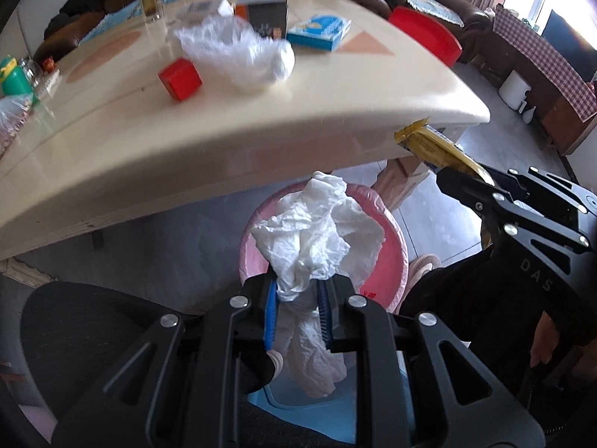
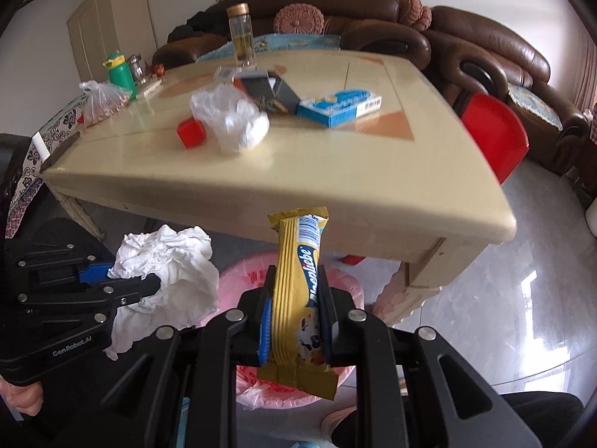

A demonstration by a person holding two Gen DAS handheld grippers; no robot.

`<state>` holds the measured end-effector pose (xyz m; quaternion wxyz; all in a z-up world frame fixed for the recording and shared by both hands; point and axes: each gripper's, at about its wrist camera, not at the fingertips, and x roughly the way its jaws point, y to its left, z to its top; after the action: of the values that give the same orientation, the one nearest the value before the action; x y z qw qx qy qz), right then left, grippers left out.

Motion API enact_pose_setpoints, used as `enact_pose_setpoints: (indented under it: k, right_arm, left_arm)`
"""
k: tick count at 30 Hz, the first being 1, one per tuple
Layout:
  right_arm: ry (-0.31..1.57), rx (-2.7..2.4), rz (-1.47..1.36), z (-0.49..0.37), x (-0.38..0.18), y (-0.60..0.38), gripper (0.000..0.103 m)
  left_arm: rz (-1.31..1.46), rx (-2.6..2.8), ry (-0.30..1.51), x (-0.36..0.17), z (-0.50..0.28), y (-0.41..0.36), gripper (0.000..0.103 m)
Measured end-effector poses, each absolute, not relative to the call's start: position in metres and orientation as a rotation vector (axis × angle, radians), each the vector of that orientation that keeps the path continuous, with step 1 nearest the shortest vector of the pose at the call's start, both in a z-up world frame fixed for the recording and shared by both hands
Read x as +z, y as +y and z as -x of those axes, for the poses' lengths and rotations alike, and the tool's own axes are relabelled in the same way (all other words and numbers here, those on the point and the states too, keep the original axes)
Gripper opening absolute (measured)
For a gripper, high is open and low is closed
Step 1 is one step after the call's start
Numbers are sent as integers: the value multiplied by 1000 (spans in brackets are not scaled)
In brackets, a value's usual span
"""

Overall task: Collect trash
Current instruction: 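Lift the tissue and wrapper and carry both tools over the pink bin, then open the left tool over the bin while the right tool releases the wrapper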

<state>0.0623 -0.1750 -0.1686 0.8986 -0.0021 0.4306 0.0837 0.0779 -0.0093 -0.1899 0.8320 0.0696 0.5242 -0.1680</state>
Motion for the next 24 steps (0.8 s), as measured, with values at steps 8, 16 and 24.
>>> enact_pose_setpoints:
  k: [8,16,24]
  right_arm:
    - [977,192,-15,-77,-200,-177,20]
    - [1083,218,-44,-96,-240,-176,20]
    - [1180,235,-34,-114,-283,-173,20]
  left_arm:
    - [-122,-366,1199,-220,-96,-10,19]
    - [-107,-350,1297,-255,-117,-12,19]
    - [-94,-326,1405,-291,-140,-21,19]
